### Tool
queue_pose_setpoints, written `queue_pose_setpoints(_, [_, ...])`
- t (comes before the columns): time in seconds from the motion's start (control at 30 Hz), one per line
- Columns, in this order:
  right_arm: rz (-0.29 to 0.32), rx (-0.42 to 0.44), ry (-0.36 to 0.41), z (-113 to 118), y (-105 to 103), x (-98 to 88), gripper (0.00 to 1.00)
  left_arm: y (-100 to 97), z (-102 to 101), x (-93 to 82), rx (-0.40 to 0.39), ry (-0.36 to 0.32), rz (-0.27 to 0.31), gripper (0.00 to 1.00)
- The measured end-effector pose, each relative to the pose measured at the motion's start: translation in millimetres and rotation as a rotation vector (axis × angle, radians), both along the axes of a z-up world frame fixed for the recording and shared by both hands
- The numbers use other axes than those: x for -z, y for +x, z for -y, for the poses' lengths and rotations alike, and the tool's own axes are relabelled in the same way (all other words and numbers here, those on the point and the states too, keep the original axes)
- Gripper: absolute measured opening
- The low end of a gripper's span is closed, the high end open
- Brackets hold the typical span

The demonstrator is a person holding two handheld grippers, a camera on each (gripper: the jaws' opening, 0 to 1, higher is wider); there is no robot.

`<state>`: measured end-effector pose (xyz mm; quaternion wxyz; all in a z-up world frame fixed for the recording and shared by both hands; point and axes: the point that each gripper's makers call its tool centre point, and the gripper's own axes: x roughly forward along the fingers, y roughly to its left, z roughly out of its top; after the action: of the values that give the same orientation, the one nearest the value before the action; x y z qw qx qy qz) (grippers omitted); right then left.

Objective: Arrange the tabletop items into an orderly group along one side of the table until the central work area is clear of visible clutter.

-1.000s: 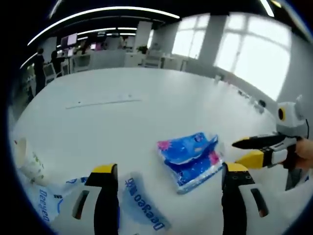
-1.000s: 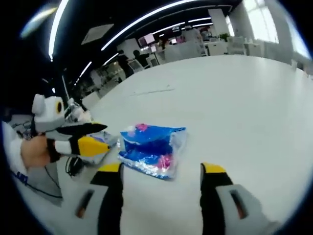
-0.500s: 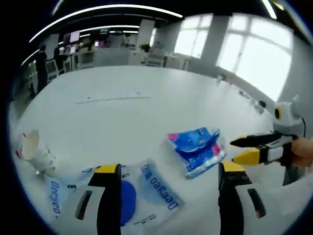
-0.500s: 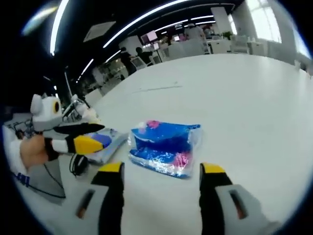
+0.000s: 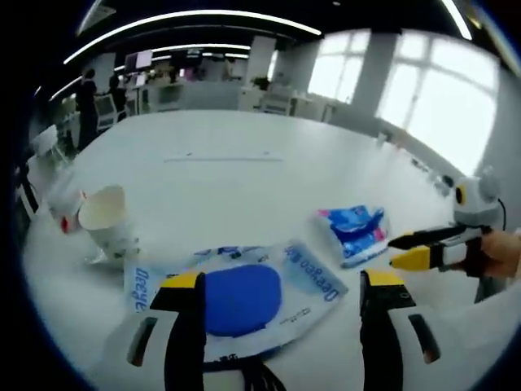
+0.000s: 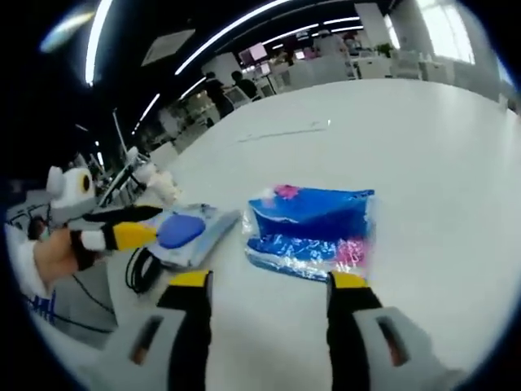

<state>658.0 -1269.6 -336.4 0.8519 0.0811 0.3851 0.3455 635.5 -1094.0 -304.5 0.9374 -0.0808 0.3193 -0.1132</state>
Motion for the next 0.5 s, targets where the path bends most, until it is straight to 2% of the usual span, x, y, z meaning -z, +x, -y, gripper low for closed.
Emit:
queue_pose_setpoints(0.1, [-0.006, 0.008, 0.022, -9, -2, -0.6, 0.54, -7.5, -12, -1.6, -0.019, 0.007, -0.003, 0.73])
queue_pose_setpoints(0.33, [-0.002, 0.012, 0.019, -22, -9, -0.8, 0.52, -19.4, -39, -3.7, -0.049, 0.027, -0.008, 0.72])
queue_pose_setpoints(0.5, [0.002, 0.026, 0.015, -23, -10, -2.6, 0.51, -22.1, -44, -3.3, -0.061, 0.026, -0.008, 0.72])
